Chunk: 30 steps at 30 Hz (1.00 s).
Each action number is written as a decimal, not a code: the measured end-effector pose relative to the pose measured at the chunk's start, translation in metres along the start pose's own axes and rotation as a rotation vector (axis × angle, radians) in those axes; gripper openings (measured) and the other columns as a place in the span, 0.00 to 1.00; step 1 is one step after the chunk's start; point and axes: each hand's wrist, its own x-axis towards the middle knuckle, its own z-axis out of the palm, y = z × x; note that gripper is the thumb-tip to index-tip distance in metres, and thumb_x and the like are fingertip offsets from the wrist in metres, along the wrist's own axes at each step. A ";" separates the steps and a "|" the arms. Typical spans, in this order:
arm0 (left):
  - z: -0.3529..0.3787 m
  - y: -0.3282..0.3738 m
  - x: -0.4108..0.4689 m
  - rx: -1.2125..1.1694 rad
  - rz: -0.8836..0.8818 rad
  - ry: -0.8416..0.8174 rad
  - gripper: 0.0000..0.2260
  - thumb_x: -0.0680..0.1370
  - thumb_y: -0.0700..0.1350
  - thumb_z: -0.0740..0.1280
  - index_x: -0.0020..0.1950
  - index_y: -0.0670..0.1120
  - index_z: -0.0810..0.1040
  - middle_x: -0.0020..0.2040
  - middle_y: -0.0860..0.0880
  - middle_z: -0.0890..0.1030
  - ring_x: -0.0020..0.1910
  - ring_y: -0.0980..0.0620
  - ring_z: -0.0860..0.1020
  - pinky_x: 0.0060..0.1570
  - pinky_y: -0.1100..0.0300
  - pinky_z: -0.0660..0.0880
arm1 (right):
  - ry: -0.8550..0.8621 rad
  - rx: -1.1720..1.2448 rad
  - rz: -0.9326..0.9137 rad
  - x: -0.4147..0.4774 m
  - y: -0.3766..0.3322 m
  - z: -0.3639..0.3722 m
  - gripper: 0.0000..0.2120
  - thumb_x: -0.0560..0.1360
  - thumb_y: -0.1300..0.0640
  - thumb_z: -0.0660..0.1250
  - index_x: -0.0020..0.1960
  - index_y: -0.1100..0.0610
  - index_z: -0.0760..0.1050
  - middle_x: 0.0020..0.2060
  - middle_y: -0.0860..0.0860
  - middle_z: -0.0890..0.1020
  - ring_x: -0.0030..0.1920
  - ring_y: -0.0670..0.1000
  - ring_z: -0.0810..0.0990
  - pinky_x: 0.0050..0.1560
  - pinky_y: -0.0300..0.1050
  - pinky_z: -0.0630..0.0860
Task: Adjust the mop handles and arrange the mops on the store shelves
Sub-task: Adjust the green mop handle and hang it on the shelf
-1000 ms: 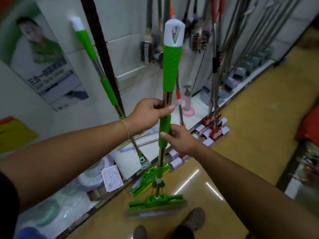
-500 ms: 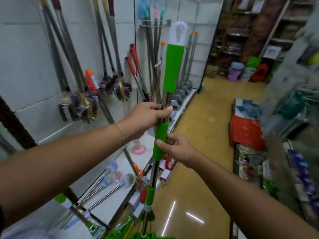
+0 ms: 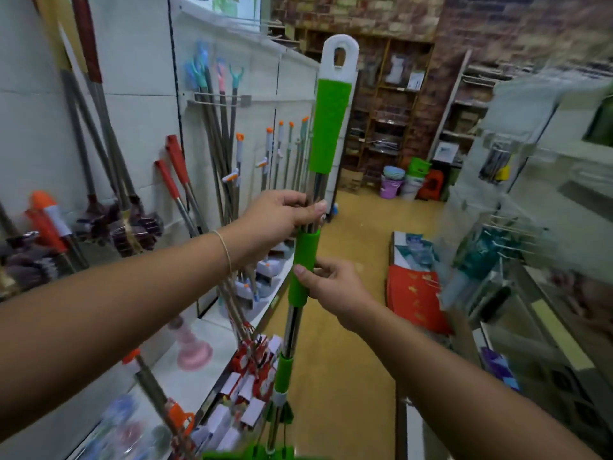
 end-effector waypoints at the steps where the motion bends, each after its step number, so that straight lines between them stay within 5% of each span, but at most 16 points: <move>1: 0.005 0.001 0.012 -0.002 0.013 0.000 0.07 0.75 0.47 0.72 0.43 0.44 0.82 0.41 0.46 0.84 0.49 0.44 0.83 0.60 0.44 0.77 | 0.025 -0.004 -0.002 0.008 -0.002 -0.009 0.07 0.77 0.54 0.71 0.52 0.56 0.82 0.39 0.51 0.84 0.38 0.47 0.81 0.41 0.44 0.78; 5: 0.022 0.000 0.059 -0.032 0.038 0.005 0.06 0.75 0.46 0.72 0.45 0.43 0.82 0.40 0.46 0.85 0.47 0.46 0.83 0.60 0.45 0.77 | 0.118 -0.023 -0.018 0.037 -0.007 -0.040 0.09 0.76 0.53 0.72 0.52 0.57 0.82 0.37 0.50 0.83 0.36 0.46 0.80 0.37 0.41 0.75; 9: 0.038 -0.004 0.098 -0.067 0.051 -0.019 0.05 0.77 0.43 0.70 0.48 0.41 0.81 0.45 0.42 0.83 0.47 0.48 0.83 0.51 0.56 0.81 | 0.160 0.025 -0.007 0.061 -0.010 -0.064 0.07 0.77 0.56 0.71 0.53 0.58 0.81 0.41 0.52 0.82 0.43 0.50 0.80 0.37 0.38 0.76; 16: 0.062 -0.033 0.187 -0.070 0.052 -0.102 0.04 0.76 0.45 0.70 0.48 0.45 0.81 0.42 0.47 0.84 0.45 0.51 0.83 0.45 0.58 0.77 | 0.241 0.018 0.005 0.114 0.002 -0.108 0.02 0.78 0.58 0.69 0.47 0.54 0.80 0.48 0.61 0.83 0.48 0.52 0.79 0.51 0.47 0.80; 23: 0.079 -0.059 0.282 -0.102 0.034 -0.225 0.02 0.77 0.44 0.70 0.48 0.48 0.82 0.46 0.44 0.85 0.50 0.46 0.83 0.50 0.54 0.80 | 0.334 -0.018 0.022 0.196 0.032 -0.153 0.11 0.77 0.57 0.71 0.56 0.62 0.81 0.44 0.52 0.83 0.47 0.50 0.82 0.44 0.39 0.78; 30: 0.082 -0.057 0.381 -0.111 0.031 -0.325 0.02 0.77 0.45 0.70 0.48 0.48 0.81 0.47 0.43 0.85 0.48 0.49 0.84 0.41 0.62 0.80 | 0.447 -0.036 -0.016 0.281 0.033 -0.192 0.06 0.76 0.56 0.72 0.50 0.58 0.82 0.40 0.50 0.84 0.43 0.48 0.82 0.44 0.42 0.78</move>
